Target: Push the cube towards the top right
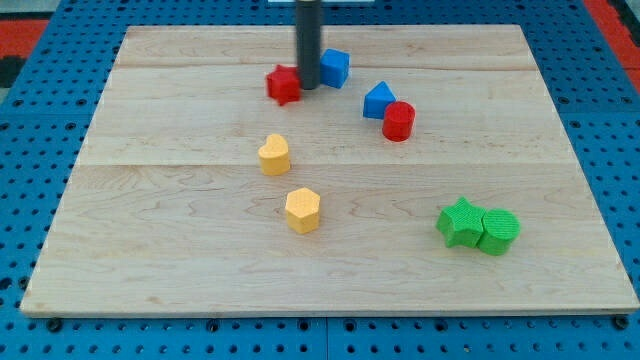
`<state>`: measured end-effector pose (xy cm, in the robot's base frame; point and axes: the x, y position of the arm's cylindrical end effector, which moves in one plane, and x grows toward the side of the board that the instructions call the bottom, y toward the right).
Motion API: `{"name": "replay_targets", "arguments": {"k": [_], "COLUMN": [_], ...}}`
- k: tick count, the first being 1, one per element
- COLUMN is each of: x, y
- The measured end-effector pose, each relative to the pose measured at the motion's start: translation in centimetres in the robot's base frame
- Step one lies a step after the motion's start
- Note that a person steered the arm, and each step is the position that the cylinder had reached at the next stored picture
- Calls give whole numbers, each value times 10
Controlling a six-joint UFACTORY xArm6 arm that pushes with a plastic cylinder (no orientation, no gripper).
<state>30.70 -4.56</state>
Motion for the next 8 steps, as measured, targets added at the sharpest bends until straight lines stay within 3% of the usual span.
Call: {"name": "replay_targets", "arguments": {"k": [1,2,3,4,8], "x": [7,7,-17,-24,-9], "y": [-58,-62,-29,46,84]}}
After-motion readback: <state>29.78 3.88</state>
